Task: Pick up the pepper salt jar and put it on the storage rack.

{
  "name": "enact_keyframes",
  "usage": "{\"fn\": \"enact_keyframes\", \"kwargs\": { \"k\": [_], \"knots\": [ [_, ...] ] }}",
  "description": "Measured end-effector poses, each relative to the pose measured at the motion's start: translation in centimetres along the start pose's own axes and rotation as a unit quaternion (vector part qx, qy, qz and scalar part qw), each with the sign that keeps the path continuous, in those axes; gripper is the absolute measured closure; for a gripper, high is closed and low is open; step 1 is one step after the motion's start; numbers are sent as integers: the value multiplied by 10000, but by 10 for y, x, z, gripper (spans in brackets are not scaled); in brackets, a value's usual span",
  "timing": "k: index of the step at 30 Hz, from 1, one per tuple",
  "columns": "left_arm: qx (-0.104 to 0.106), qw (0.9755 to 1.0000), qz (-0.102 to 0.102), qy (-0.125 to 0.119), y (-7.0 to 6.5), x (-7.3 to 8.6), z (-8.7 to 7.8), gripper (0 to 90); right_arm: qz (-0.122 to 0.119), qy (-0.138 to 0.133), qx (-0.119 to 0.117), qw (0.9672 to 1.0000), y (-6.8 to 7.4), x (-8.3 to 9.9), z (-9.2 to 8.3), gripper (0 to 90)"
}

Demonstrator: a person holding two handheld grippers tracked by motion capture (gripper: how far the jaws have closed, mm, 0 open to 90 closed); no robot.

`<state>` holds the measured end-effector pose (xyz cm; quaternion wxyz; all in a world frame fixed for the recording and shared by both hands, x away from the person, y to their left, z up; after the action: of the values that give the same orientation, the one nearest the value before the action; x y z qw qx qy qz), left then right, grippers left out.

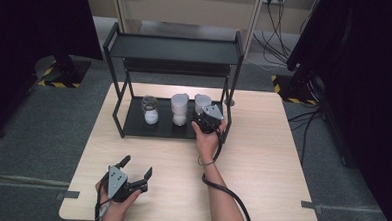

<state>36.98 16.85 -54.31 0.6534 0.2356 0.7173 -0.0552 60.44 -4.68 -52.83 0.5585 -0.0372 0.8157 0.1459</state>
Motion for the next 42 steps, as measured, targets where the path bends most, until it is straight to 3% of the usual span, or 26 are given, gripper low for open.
{"fn": "enact_keyframes", "kwargs": {
  "k": [29,42],
  "knots": [
    [13,10000,10,1,-1,0,0,112,117,-43,-24,9999,-2,7,-6,257],
    [18,10000,31,2,-2,0,0,112,208,-71,45,9997,1,9,-11,160]
  ]
}}
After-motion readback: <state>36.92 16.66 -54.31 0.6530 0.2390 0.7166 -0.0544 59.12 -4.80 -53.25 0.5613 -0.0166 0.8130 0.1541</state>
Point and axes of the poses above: each handheld gripper's, and its own axes: z roughly forward along the jaws, x roughly out of its underside, y roughly to its left, the point moved 8 cm from there along z, roughly forward along the jaws, and after that the axes turned 13 degrees about z, right-handed, at the moved point
